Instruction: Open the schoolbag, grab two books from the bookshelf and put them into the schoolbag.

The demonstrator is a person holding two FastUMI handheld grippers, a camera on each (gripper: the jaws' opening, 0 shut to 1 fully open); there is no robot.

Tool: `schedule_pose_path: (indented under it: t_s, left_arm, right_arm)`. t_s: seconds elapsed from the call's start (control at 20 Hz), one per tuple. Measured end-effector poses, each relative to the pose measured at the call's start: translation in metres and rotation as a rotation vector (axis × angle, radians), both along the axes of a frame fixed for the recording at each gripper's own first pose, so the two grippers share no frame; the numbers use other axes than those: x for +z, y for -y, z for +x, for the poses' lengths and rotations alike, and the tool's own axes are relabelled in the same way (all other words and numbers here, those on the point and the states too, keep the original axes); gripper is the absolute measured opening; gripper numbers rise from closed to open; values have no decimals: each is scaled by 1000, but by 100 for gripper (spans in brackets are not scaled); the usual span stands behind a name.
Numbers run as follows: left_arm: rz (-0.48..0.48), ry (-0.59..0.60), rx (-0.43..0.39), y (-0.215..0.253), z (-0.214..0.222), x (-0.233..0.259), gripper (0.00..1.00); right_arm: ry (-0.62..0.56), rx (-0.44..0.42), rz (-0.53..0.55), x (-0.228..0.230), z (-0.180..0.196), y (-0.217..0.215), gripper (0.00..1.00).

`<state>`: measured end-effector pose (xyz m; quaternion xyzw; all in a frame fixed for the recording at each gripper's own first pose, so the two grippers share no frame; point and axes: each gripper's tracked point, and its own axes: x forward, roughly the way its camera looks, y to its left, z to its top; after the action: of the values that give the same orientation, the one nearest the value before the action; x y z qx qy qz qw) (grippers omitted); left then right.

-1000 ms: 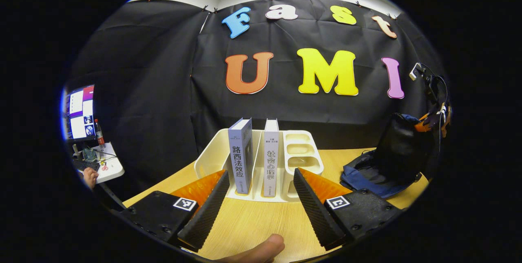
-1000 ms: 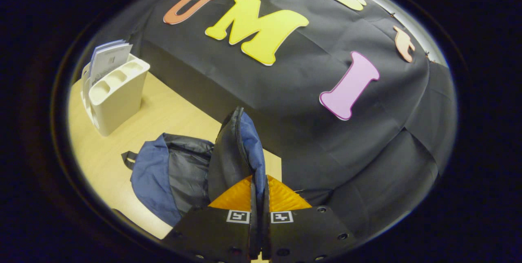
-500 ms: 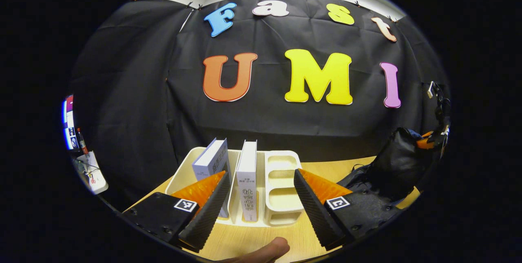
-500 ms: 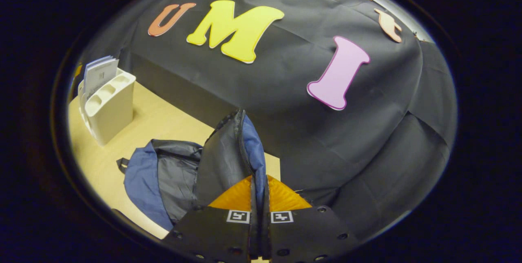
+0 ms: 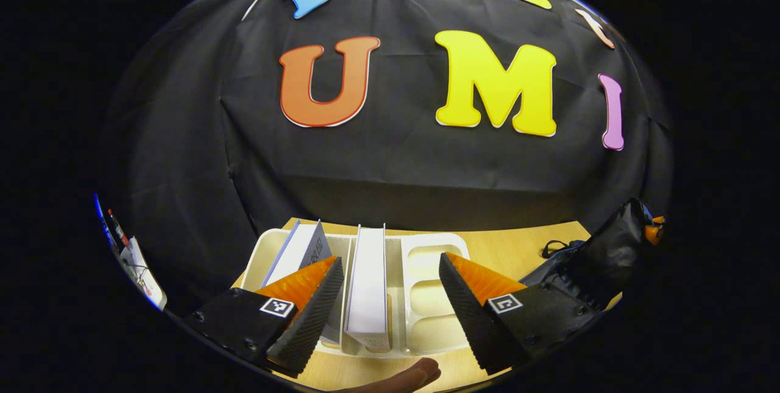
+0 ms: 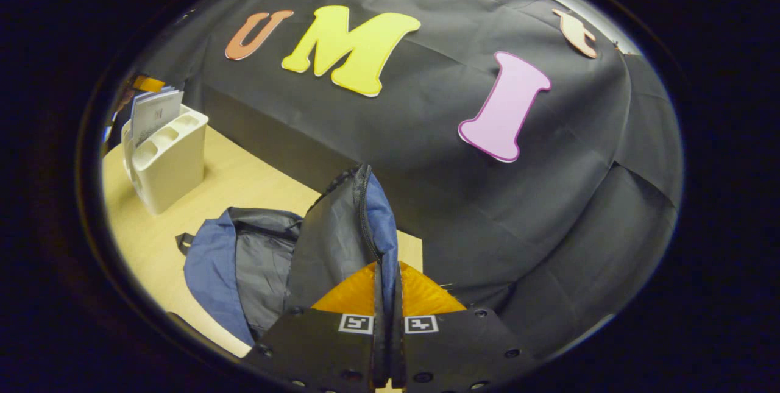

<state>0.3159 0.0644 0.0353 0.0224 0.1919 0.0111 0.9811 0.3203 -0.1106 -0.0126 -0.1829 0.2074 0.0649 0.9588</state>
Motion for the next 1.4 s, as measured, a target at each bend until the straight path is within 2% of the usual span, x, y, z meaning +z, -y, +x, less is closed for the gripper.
schedule_pose_path:
  t_s: [0.25, 0.55, 0.65, 0.8, 1.0, 1.2, 1.4]
  left_arm:
    - [29, -198, -16, -8, 27, -25, 99]
    - [79, -434, -46, -4, 24, -58, 91]
    - [105, -477, -33, -7, 27, -64, 82]
    - [71, -561, -27, -1, 21, -77, 66]
    - [59, -632, -3, 0, 16, -86, 51]
    - [54, -680, 30, -4, 1, -90, 46]
    - [48, -686, 64, -10, -20, -84, 44]
  right_arm:
    - [3, 13, 4, -8, -2, 3, 4]
    - [3, 20, -5, -13, -4, 5, 4]
    - [4, 24, -12, -15, -5, 4, 4]
    - [12, 31, -18, -16, -7, 3, 4]
    - [8, 27, -6, -21, -5, 5, 4]
    - [3, 27, -3, -25, -6, 7, 2]
    - [6, 32, -4, -26, -7, 7, 4]
